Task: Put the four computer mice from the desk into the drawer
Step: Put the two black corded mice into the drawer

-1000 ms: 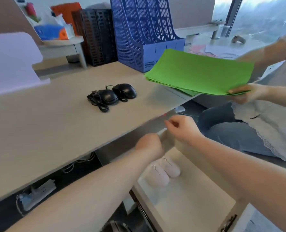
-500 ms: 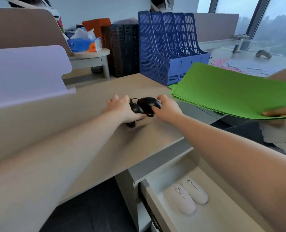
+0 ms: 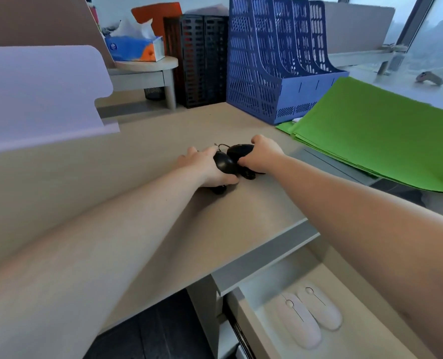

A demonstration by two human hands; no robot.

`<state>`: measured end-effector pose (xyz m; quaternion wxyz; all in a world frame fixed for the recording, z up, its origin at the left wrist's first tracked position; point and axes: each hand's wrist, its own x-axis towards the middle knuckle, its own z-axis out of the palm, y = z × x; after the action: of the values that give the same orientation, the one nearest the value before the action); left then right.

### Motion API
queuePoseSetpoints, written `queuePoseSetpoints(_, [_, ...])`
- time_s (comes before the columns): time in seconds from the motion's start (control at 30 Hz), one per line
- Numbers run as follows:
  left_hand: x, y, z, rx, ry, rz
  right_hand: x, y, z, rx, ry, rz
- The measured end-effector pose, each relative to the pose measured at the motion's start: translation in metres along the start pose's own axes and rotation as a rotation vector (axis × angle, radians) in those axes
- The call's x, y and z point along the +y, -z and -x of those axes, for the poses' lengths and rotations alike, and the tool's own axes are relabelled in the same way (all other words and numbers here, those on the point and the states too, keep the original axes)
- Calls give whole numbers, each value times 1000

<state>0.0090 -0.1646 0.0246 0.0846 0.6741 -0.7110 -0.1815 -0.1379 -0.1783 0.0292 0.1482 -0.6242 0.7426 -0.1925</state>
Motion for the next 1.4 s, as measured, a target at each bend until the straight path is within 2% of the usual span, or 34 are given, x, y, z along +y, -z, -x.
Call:
queuePoseSetpoints(0.4, [14,15,15,-141,-69,-157,27,9,23,95,-32,-30])
queuePoseSetpoints(0.7, [25,8,31,-101,-159,-195,45,23,45,108,-39,-71])
queuePoseSetpoints(0.87, [34,5,44,-165,-154,-254,57,29,61,111,-33,-105])
queuePoseSetpoints(1.17, [48,-7,72,42,-36,-66,77,46,93,142,-56,-155])
queuePoseSetpoints(1.4, [73,-24,121,65,-90,-111,94,62,135,162,-66,-234])
